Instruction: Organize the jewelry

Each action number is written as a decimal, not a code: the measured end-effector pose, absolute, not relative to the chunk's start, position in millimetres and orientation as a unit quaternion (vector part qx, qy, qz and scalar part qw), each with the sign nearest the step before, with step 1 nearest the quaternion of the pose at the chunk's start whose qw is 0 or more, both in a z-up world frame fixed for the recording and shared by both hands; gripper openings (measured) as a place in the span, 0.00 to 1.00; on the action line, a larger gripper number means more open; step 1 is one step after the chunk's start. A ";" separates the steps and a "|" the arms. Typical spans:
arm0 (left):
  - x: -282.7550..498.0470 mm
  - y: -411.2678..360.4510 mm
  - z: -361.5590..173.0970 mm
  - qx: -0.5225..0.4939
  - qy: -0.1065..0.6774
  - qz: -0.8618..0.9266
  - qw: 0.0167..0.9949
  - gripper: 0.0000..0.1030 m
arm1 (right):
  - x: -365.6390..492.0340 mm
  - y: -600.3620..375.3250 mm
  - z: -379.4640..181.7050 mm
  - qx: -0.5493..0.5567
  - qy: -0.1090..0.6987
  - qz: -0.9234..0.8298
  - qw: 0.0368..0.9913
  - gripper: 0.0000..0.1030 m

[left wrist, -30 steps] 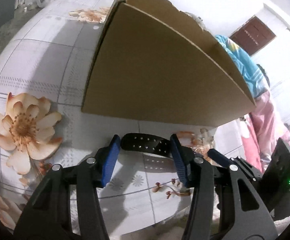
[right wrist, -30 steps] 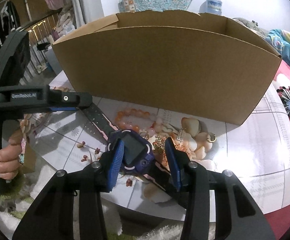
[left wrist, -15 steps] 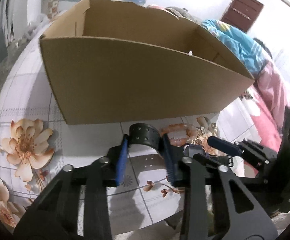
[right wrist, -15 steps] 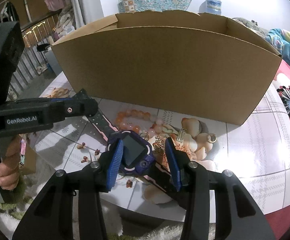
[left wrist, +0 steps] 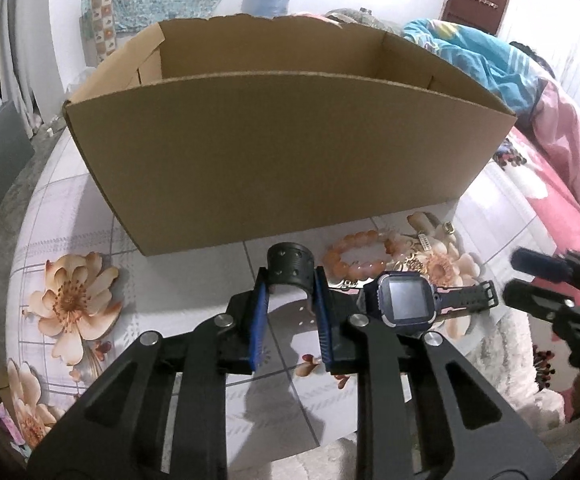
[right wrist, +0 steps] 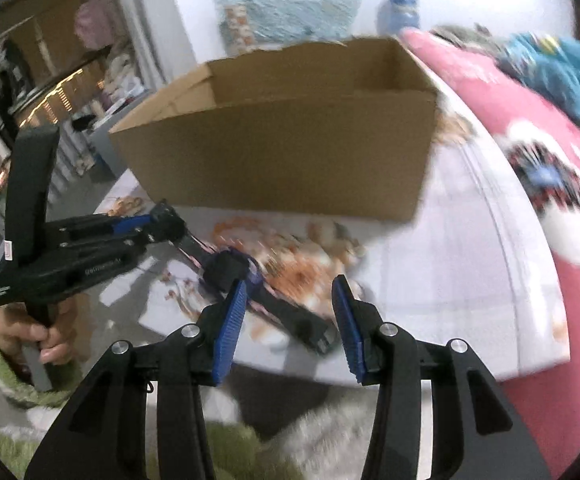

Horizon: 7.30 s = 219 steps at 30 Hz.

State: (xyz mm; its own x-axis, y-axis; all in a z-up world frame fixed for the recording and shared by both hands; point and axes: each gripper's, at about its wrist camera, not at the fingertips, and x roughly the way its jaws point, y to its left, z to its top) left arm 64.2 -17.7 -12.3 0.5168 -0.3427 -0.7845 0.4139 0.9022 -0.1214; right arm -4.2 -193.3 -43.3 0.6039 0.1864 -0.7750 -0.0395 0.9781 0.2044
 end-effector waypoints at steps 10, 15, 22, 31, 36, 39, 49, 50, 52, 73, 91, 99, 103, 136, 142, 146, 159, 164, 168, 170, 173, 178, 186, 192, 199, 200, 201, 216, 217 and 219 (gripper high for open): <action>64.4 -21.7 -17.1 0.049 0.443 -0.213 0.870 0.20 | 4.8 -219.1 -74.8 0.200 0.480 0.064 0.852 0.43; 65.3 -23.3 -20.9 0.046 0.447 -0.209 0.869 0.20 | 10.7 -220.1 -77.6 0.228 0.480 0.074 0.844 0.34; 65.4 -24.1 -21.3 0.044 0.446 -0.209 0.869 0.20 | 10.1 -221.5 -74.1 0.240 0.472 0.072 0.845 0.10; 57.6 -22.2 -1.1 0.036 0.425 -0.227 0.876 0.20 | 4.3 -212.6 -40.5 0.225 0.430 0.099 0.869 0.05; 49.8 -19.7 19.2 0.031 0.409 -0.237 0.881 0.19 | -4.2 -211.8 -10.7 0.213 0.397 0.110 0.886 0.05; 43.8 -19.6 34.7 0.029 0.396 -0.242 0.886 0.19 | -7.9 -214.1 3.8 0.212 0.379 0.116 0.893 0.05; 31.9 -11.1 120.8 0.011 0.345 -0.282 0.895 0.19 | 6.9 -232.6 88.0 0.241 0.321 0.185 0.897 0.05; 35.4 -9.3 135.0 0.008 0.341 -0.287 0.895 0.19 | 11.6 -234.4 97.7 0.244 0.318 0.194 0.895 0.05; 42.8 -7.1 157.4 -0.001 0.339 -0.294 0.894 0.19 | 23.1 -237.6 125.7 0.253 0.316 0.220 0.887 0.05; 110.3 -0.6 267.4 -0.078 0.364 -0.326 0.869 0.19 | 91.2 -248.4 259.9 0.239 0.296 0.292 0.877 0.05; 291.7 -74.9 32.7 -0.003 0.626 -0.201 0.754 0.21 | 324.8 -230.7 29.6 0.109 0.541 0.145 0.821 0.05; 296.3 -73.3 8.2 -0.009 0.659 -0.189 0.728 0.47 | 336.8 -223.7 9.1 0.012 0.547 0.113 0.829 0.08; 295.0 -58.9 9.5 -0.029 0.662 -0.179 0.727 0.53 | 334.6 -229.2 12.7 0.013 0.544 0.111 0.831 0.08; 50.5 34.4 86.1 0.014 0.452 -0.188 0.872 0.87 | 36.5 -233.1 80.1 -0.040 0.366 0.028 0.929 0.92; 59.5 22.6 -1.1 0.034 0.525 -0.143 0.839 0.87 | 24.7 -215.1 -23.1 -0.056 0.460 -0.044 0.885 0.93; 66.8 8.6 -20.6 0.080 0.515 -0.127 0.844 0.88 | 34.8 -222.1 -65.6 -0.033 0.498 -0.076 0.863 0.93; 71.7 5.1 -25.1 0.084 0.490 -0.131 0.858 0.93 | 45.9 -232.0 -81.3 -0.008 0.500 -0.060 0.864 0.94; 69.1 7.5 -25.5 0.086 0.485 -0.137 0.859 0.93 | 38.0 -228.1 -81.2 -0.004 0.491 -0.070 0.868 0.94; 68.5 6.7 -25.3 0.086 0.478 -0.141 0.863 0.93 | 33.5 -231.5 -84.1 0.010 0.478 -0.068 0.876 0.94; 67.7 5.7 -25.1 0.086 0.475 -0.142 0.864 0.93 | 33.6 -231.4 -83.8 0.007 0.474 -0.067 0.878 0.94; 66.2 6.6 -25.4 0.087 0.467 -0.148 0.867 0.93 | 33.5 -226.7 -81.0 -0.009 0.481 -0.066 0.874 0.94; 64.5 12.5 -24.7 0.077 0.450 -0.157 0.876 0.92 | 30.6 -216.6 -63.9 0.015 0.463 -0.050 0.885 0.91; 66.1 16.1 1.0 0.012 0.397 -0.241 0.886 0.50 | 42.5 -193.2 -49.3 0.035 0.434 -0.004 0.900 0.58; 84.7 -10.7 -5.3 0.002 0.424 -0.293 0.857 0.34 | 49.9 -192.6 -47.2 0.066 0.415 0.029 0.907 0.41; 101.8 -31.9 -16.1 -0.006 0.458 -0.303 0.836 0.26 | 64.8 -194.9 -39.2 0.076 0.385 0.065 0.918 0.39; 103.7 -35.6 -17.9 0.000 0.463 -0.299 0.834 0.25 | 66.9 -195.6 -40.3 0.079 0.384 0.068 0.918 0.39; 105.3 -39.9 -19.3 0.007 0.467 -0.295 0.833 0.24 | 69.8 -197.3 -42.8 0.084 0.384 0.076 0.916 0.39; 94.6 -64.8 6.5 0.025 0.456 -0.316 0.832 0.08 | 72.2 -227.5 -60.5 0.147 0.368 0.099 0.913 0.39; 94.0 -64.7 13.9 0.009 0.453 -0.330 0.828 0.08 | 71.6 -229.3 -61.3 0.150 0.367 0.098 0.913 0.39; 93.4 -63.0 25.7 -0.018 0.447 -0.352 0.822 0.08 | 69.0 -232.7 -62.3 0.159 0.364 0.099 0.912 0.39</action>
